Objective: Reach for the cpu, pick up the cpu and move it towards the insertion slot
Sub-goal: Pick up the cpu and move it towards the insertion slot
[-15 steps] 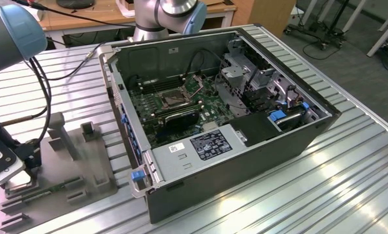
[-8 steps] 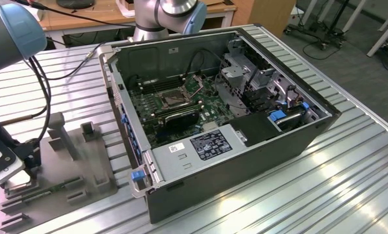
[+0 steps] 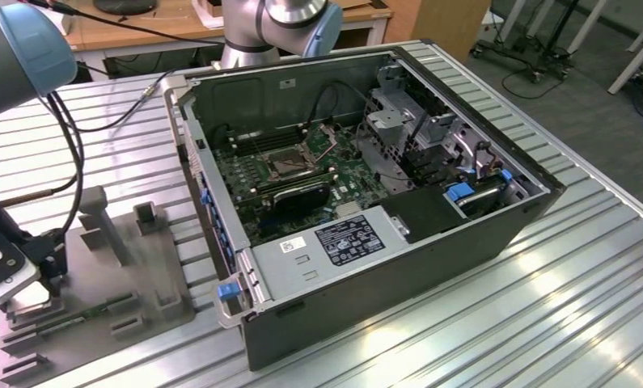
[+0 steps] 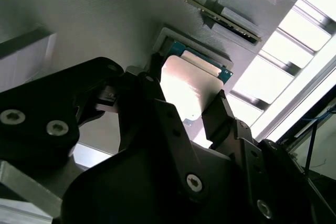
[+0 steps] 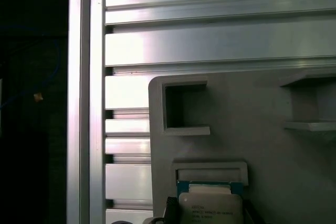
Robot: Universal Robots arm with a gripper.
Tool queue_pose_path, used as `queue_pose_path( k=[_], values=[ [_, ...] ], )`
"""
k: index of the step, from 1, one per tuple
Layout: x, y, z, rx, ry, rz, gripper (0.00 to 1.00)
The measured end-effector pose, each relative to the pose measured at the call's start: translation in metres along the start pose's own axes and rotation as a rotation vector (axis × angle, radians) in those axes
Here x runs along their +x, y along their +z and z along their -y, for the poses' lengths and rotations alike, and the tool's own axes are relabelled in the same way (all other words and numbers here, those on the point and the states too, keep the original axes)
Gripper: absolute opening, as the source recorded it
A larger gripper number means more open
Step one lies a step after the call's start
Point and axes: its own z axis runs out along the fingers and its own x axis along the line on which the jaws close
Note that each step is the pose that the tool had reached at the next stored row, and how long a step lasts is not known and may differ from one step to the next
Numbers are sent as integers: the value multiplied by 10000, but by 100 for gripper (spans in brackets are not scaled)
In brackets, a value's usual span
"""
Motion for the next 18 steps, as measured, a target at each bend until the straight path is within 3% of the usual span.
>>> queue_pose_path(
  k=[18],
  values=[
    [-1,-49,0,10,0,2,55]
  ],
)
